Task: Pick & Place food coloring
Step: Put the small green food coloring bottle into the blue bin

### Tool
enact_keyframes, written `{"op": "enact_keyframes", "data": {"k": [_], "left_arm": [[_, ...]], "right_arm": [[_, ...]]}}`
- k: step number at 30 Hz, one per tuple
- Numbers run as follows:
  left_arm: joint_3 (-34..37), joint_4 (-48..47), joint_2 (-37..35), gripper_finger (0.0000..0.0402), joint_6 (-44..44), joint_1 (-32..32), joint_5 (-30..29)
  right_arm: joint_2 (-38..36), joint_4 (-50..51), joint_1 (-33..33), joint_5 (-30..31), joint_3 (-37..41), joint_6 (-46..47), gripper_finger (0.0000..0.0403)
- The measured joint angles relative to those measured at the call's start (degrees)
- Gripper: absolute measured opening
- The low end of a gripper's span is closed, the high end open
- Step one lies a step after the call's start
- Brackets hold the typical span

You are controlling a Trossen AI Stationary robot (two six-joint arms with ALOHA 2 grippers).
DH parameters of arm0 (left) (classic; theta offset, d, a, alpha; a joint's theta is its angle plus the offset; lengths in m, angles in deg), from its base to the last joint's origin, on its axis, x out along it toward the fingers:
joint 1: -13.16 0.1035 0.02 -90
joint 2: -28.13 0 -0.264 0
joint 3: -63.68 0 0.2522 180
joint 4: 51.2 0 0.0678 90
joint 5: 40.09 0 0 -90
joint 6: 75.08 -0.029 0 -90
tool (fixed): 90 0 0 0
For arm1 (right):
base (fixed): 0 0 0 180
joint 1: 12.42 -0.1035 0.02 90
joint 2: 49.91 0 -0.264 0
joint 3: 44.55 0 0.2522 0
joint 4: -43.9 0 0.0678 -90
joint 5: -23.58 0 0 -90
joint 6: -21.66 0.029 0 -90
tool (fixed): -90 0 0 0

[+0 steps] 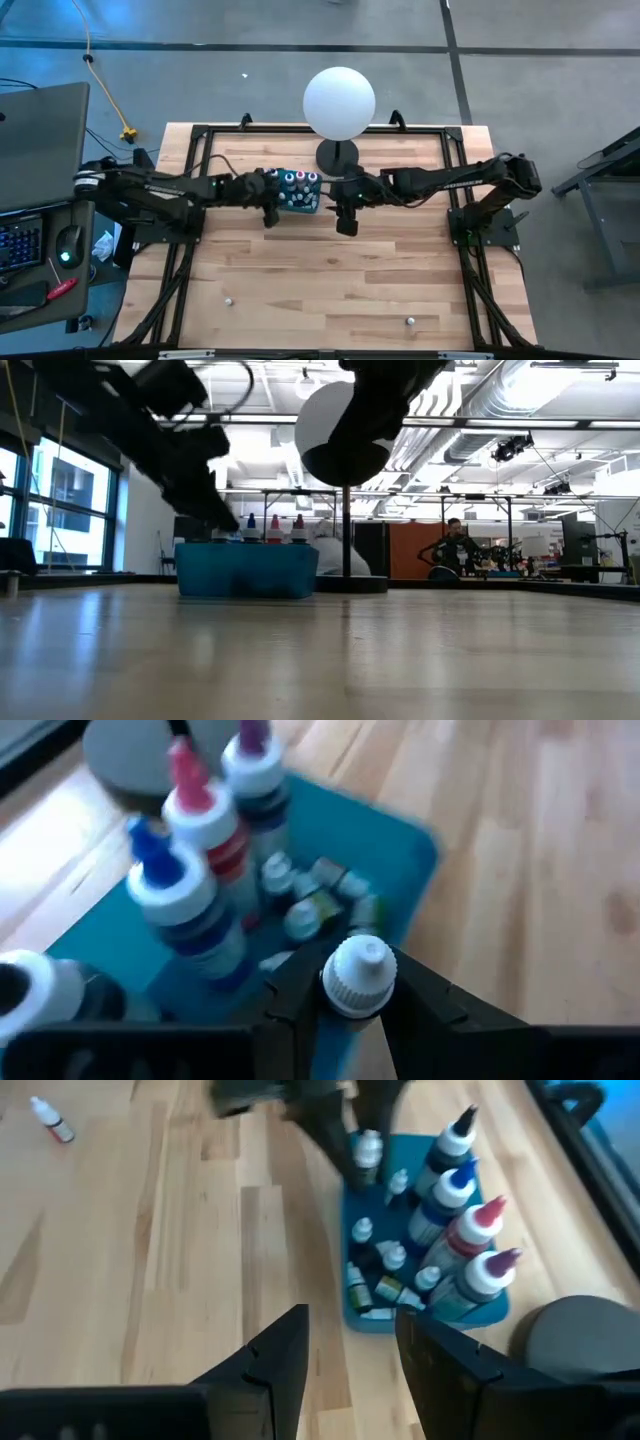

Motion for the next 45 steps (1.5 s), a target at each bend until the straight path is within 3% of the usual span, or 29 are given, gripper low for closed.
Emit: {"op": "enact_keyframes", "data": {"k": [7, 15, 18, 24, 31, 36, 45], "left_arm": [[0.0, 0.1, 4.9, 0.0109, -2.6, 5.8, 2.0], [0.0, 1.0, 7.5, 0.0147, -5.2, 5.7, 0.7], [0.0, 2.9, 6.4, 0.0155, -5.4, 5.7, 0.8], [-2.4, 3.4, 5.8, 0.0156, -5.4, 5.7, 0.8], [-2.9, 3.6, 5.7, 0.0156, -5.3, 5.7, 0.2], [-2.9, 3.6, 5.7, 0.0156, -3.1, 5.7, 0.2], [-3.0, 5.6, 5.7, 0.0156, 0.8, 5.7, 0.9]], "right_arm": [[2.8, -0.2, 0.0, -1.1, 0.0, 0.5, 0.0145], [4.0, -0.2, -0.2, -1.1, 0.0, 0.2, 0.0145], [3.7, -0.2, -1.5, -4.3, 0.0, 0.2, 0.0145], [0.5, 6.5, -8.0, -13.2, 0.0, 0.4, 0.0145], [-1.9, 21.8, -20.2, -14.5, 1.1, 0.5, 0.0145], [-1.8, 14.1, -28.5, -17.6, 9.3, -1.1, 0.0144], [-7.7, -19.2, -37.2, -18.9, 30.1, 8.1, 0.0121]]}}
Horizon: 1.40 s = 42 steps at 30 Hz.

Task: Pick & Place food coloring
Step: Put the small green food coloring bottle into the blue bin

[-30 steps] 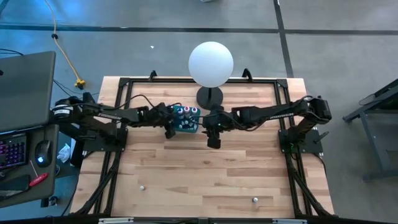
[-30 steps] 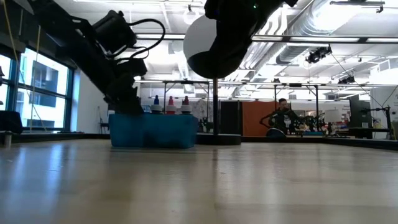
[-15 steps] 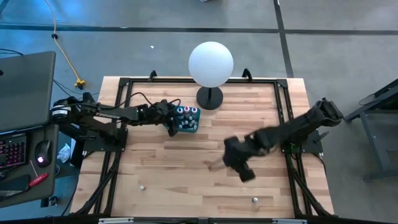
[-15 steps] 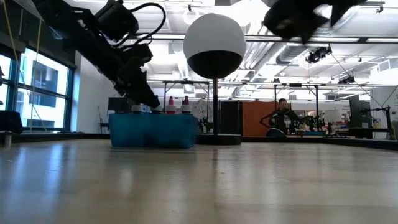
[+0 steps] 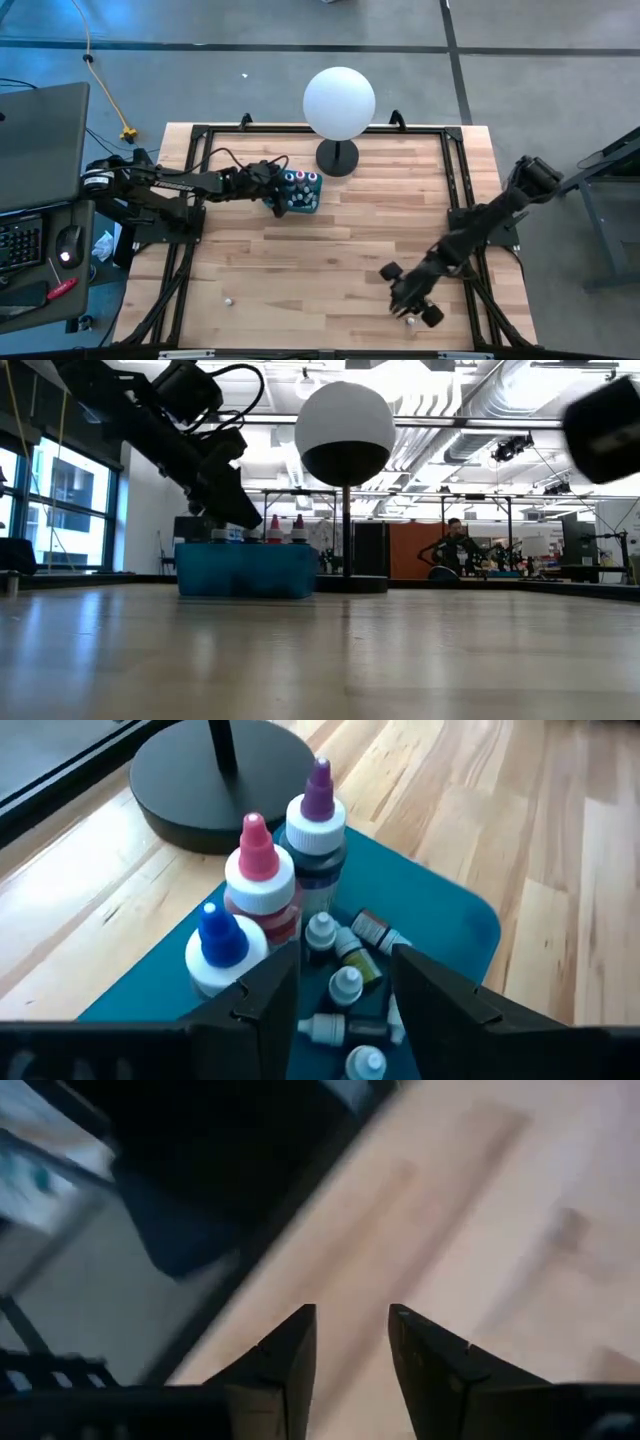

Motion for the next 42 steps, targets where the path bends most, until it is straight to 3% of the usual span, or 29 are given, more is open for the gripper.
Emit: {"op": "enact_keyframes", "data": {"k": [7, 10, 18, 35, 42], "left_arm": [[0.0, 3.4, 0.0, 0.0156, 0.3, 0.0, 0.9], [0.0, 4.9, 0.0, 0.0156, 0.3, 0.0, 0.9], [0.0, 5.3, 0.0, 0.0156, 3.2, 0.0, 0.8], [0.0, 10.6, 0.0, 0.0156, 3.3, 0.0, 0.7], [0.0, 11.7, 0.0, 0.0156, 3.1, 0.0, 0.6]], "right_arm": [[-1.5, -39.4, -3.5, 3.5, 19.4, 4.5, 0.0114], [-1.5, -49.0, -5.0, 8.6, 24.2, 1.7, 0.0113], [0.4, -51.4, -10.3, 9.0, 24.1, -2.3, 0.0113], [20.9, -54.6, -13.0, 13.3, 20.5, -4.7, 0.0111], [22.3, -60.2, -12.7, 17.6, 20.5, -7.1, 0.0062]]}}
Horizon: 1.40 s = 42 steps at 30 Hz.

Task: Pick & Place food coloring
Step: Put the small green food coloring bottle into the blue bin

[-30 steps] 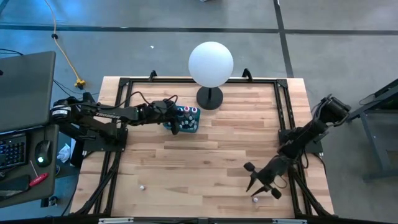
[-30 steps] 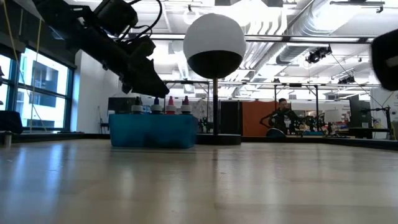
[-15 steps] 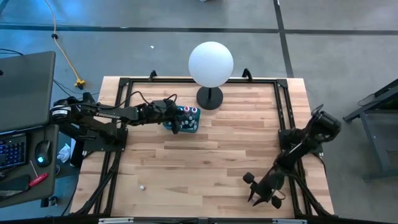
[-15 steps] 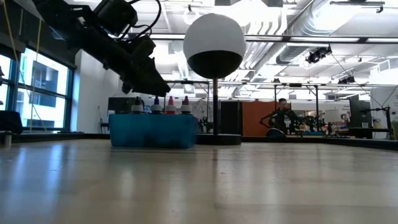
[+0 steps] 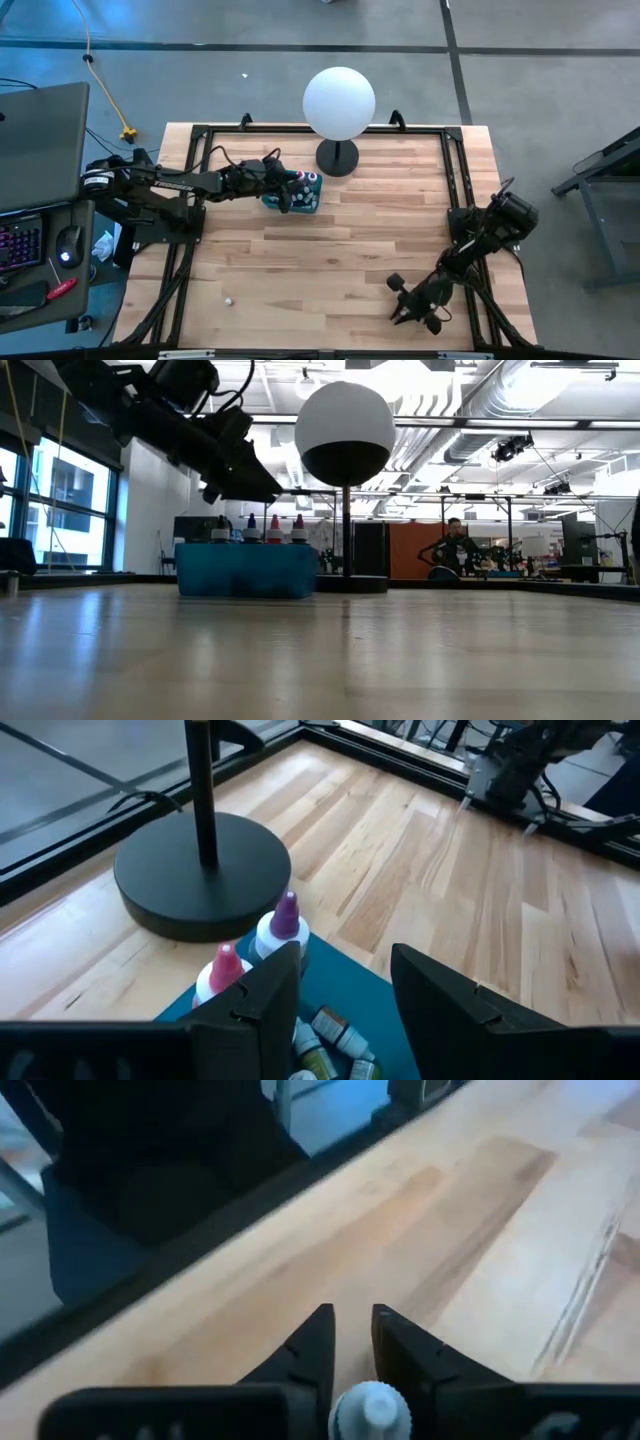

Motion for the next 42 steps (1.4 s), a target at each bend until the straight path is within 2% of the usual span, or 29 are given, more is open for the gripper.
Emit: {"op": "enact_keyframes", "data": {"k": [2, 5, 8, 11, 14, 16, 19, 22, 25, 28, 31, 34, 37, 39, 42], "left_arm": [[0.0, 0.5, 0.0, 0.0156, 0.0, 0.0, 0.0], [-1.0, 0.5, 0.0, 0.0156, -0.2, 0.0, 0.0], [-2.8, 0.5, 0.0, 0.0156, -2.4, 0.0, 0.0], [-4.7, 0.3, 0.0, 0.0156, -5.4, 0.0, 0.4], [-7.3, -2.2, 0.0, 0.0156, -7.7, 0.0, 0.5], [-9.3, -5.1, 0.0, 0.0156, -8.0, 0.0, 0.5], [-13.0, -11.6, 0.0, 0.0156, -9.6, 0.0, 0.4], [-17.6, -22.1, 0.0, 0.0156, -13.9, 0.0, -0.3], [-22.8, -33.8, 0.0, 0.0156, -16.4, 0.0, -2.9], [-26.6, -44.2, 0.0, 0.0156, -16.9, 0.0, -5.5], [-29.4, -53.2, 0.0, 0.0156, -16.3, 0.0, -8.5], [-30.7, -61.9, 0.0, 0.0156, -14.9, 0.0, -10.4], [-30.1, -66.7, -1.2, 0.0156, -12.5, -1.0, -11.2], [-29.0, -67.8, -3.0, 0.0156, -11.6, -2.3, -12.3], [-27.7, -71.5, -6.5, 0.0156, -8.0, -4.3, -14.6]], "right_arm": [[0.0, -1.5, 0.0, -0.1, 0.0, 0.6, 0.0047], [0.0, -5.3, 0.6, 1.3, 0.0, 1.7, 0.0046], [0.0, -11.7, 1.9, 7.4, 0.0, -0.8, 0.0047], [0.0, -17.7, 4.7, 15.6, -0.2, -7.5, 0.0060], [0.0, -19.4, 9.6, 22.1, -2.4, -14.4, 0.0061], [0.0, -18.5, 14.0, 23.5, -5.0, -17.3, 0.0052], [0.0, -14.8, 21.6, 21.3, -10.6, -19.3, 0.0046], [0.0, -7.3, 28.8, 19.1, -18.1, -19.8, 0.0047], [-0.1, 4.9, 35.1, 20.3, -26.3, -18.2, 0.0057], [-0.1, 19.3, 40.9, 23.2, -33.5, -12.8, 0.0055], [0.2, 30.1, 46.7, 19.4, -38.4, -6.4, 0.0046], [2.2, 30.3, 51.4, 11.0, -40.6, -1.0, 0.0045], [6.4, 26.2, 53.6, 4.8, -41.5, -0.4, 0.0050], [9.7, 24.1, 54.0, 3.3, -42.0, -1.3, 0.0056], [13.1, 22.0, 53.9, 4.3, -43.1, -3.4, 0.0054]]}}
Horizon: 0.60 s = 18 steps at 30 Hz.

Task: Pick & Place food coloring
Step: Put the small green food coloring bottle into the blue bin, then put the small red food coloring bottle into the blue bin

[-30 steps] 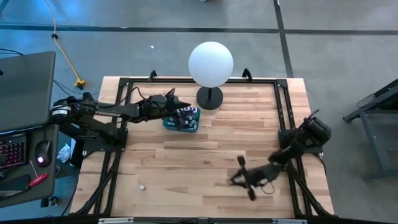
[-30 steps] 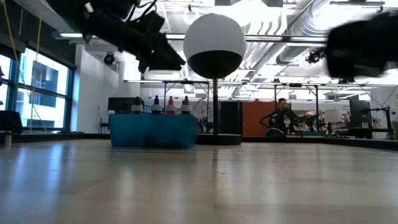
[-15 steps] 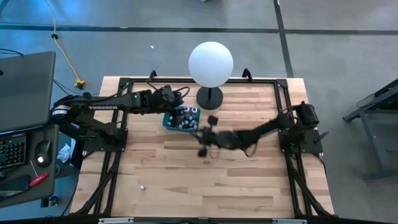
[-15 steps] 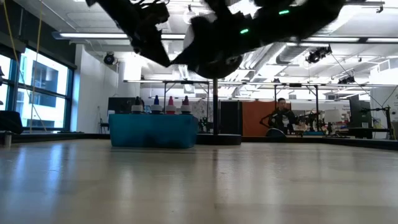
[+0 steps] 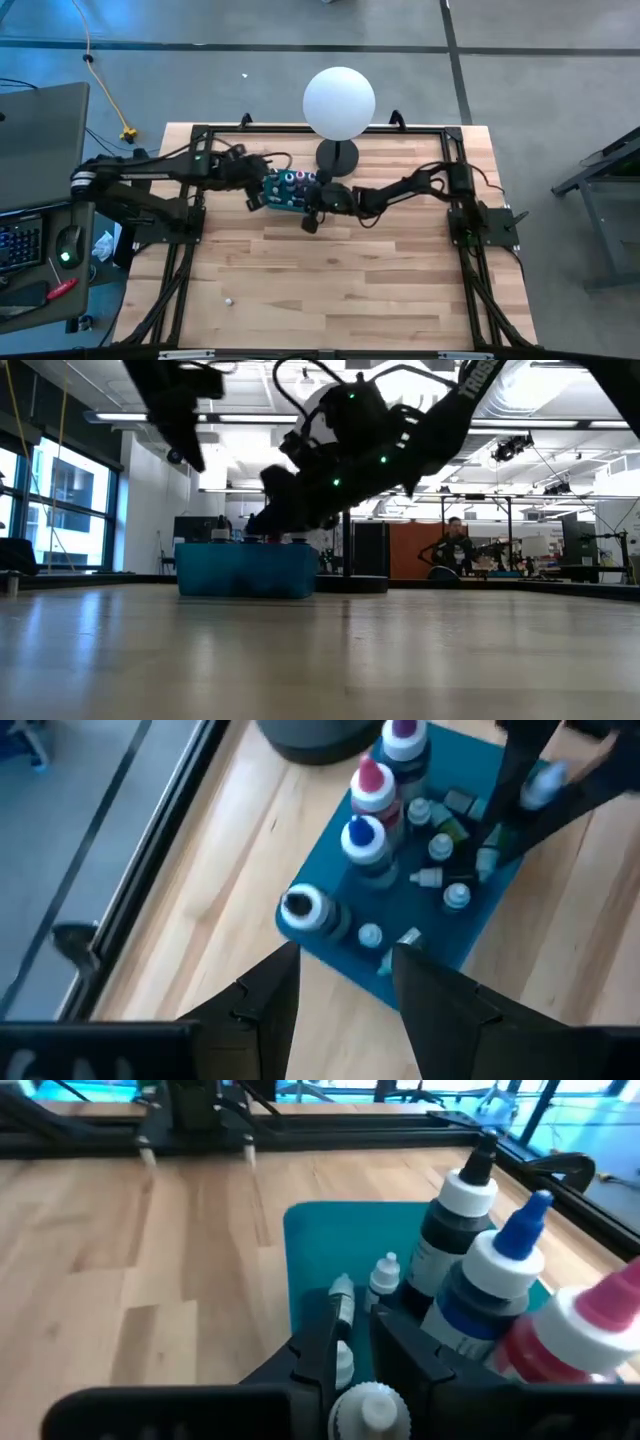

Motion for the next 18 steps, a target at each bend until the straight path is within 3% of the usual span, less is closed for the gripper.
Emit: {"op": "enact_keyframes", "data": {"k": [4, 9, 14, 18], "left_arm": [[2.4, -3.1, -6.4, 0.0156, 6.6, -3.5, -1.0], [7.7, -3.3, -14.4, 0.0156, 12.1, -10.1, 4.9], [15.1, -0.1, -19.5, 0.0156, 14.3, -17.4, 16.3], [20.8, 9.1, -20.1, 0.0156, 15.0, -24.3, 25.3]], "right_arm": [[1.6, 0.2, 0.0, 3.0, -0.5, -0.5, 0.0047], [1.6, 0.4, 0.6, 6.3, -0.5, -1.2, 0.0084], [1.6, 1.0, 1.4, 3.9, -0.5, -1.1, 0.0123], [1.6, 0.6, 1.3, 3.5, -0.5, -1.1, 0.0132]]}}
